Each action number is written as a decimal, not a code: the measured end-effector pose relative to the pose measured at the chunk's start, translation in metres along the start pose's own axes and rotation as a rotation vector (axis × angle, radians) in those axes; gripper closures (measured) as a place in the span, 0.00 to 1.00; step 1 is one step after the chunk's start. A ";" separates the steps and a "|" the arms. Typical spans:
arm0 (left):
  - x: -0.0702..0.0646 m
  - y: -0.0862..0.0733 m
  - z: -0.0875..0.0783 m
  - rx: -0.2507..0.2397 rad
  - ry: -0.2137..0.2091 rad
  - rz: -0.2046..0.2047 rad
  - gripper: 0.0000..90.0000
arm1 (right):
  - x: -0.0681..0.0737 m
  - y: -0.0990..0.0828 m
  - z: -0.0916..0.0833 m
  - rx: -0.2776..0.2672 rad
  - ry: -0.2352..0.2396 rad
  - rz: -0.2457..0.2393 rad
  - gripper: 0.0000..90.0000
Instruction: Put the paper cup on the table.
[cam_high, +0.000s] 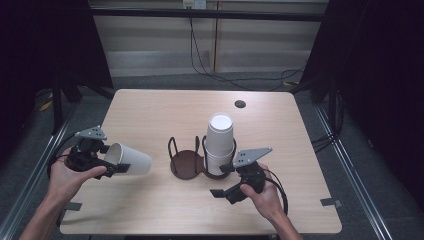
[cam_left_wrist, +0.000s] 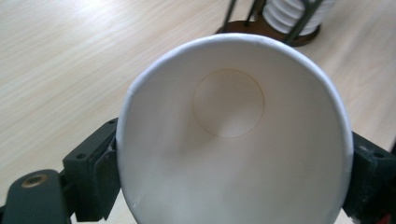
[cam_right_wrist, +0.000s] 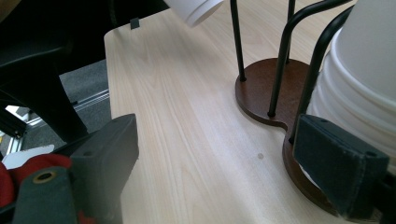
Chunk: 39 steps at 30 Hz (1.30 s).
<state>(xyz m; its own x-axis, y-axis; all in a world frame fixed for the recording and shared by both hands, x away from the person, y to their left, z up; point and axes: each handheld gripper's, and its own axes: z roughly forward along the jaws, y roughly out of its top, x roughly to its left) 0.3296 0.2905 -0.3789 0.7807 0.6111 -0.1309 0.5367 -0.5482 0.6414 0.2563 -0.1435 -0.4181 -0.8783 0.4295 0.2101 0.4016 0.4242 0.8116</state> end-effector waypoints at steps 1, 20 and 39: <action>0.003 0.003 0.001 0.000 0.001 -0.003 0.13 | 0.000 0.000 0.000 0.001 -0.001 -0.001 0.16; 0.004 0.056 0.015 0.176 0.103 0.094 0.14 | 0.000 -0.002 0.002 0.018 -0.008 0.014 0.16; -0.008 0.092 0.057 0.364 0.095 0.168 0.14 | 0.002 -0.003 0.003 0.031 -0.005 0.006 0.16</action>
<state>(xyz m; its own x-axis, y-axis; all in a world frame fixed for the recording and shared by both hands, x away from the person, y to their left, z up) 0.3912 0.2023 -0.3616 0.8434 0.5362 0.0339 0.4957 -0.8009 0.3360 0.2543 -0.1411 -0.4219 -0.8746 0.4359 0.2124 0.4150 0.4462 0.7929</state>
